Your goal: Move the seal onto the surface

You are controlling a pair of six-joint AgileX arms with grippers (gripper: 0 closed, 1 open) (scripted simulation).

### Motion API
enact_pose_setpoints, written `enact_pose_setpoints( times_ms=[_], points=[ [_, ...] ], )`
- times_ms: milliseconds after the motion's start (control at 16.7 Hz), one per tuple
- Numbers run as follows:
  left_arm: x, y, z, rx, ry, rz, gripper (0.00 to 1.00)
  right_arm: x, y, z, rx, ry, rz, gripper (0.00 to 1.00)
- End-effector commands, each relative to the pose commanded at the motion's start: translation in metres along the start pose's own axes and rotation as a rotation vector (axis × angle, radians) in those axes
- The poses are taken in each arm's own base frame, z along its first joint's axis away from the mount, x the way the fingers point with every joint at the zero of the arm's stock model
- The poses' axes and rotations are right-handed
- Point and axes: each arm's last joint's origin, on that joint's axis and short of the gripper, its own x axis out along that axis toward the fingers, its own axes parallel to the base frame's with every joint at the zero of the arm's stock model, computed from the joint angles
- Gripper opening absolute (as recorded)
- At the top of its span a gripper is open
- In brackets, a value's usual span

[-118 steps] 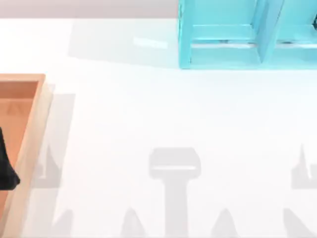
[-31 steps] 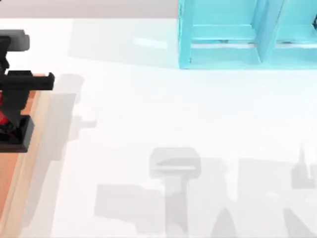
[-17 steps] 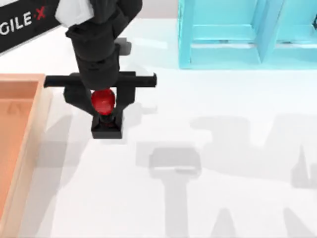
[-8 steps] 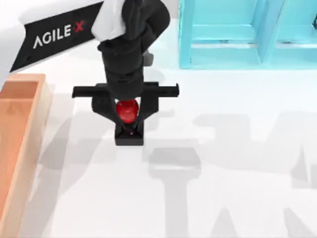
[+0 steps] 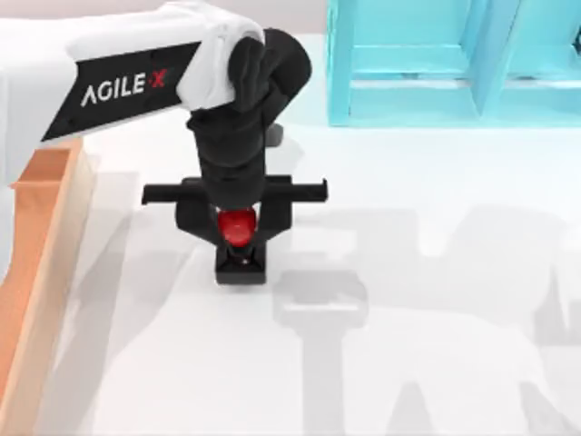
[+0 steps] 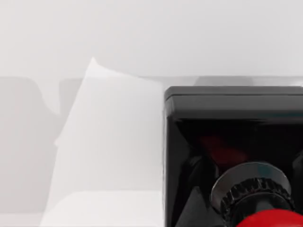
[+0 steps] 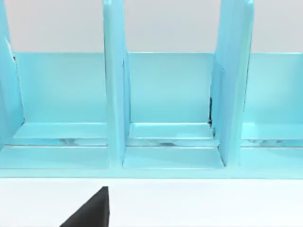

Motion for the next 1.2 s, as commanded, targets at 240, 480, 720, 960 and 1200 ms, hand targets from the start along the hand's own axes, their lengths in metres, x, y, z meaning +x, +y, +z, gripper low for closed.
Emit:
enact_pose_setpoints(
  times_ms=[240, 480, 720, 960, 1200],
  points=[
    [0.0041, 0.0, -0.0004, 0.0, 0.003, 0.002, 0.0, 0.0, 0.0, 0.0, 0.0, 0.0, 0.0, 1.0],
    [0.0041, 0.0, -0.0004, 0.0, 0.003, 0.002, 0.3, 0.0, 0.0, 0.0, 0.0, 0.0, 0.0, 1.0],
    [0.0041, 0.0, -0.0004, 0.0, 0.003, 0.002, 0.6, 0.0, 0.0, 0.0, 0.0, 0.0, 0.0, 1.0],
    [0.0041, 0.0, -0.0004, 0.0, 0.003, 0.002, 0.9, 0.0, 0.0, 0.0, 0.0, 0.0, 0.0, 1.0],
    [0.0041, 0.0, -0.0004, 0.0, 0.003, 0.002, 1.0, 0.0, 0.0, 0.0, 0.0, 0.0, 0.0, 1.0]
  ],
)
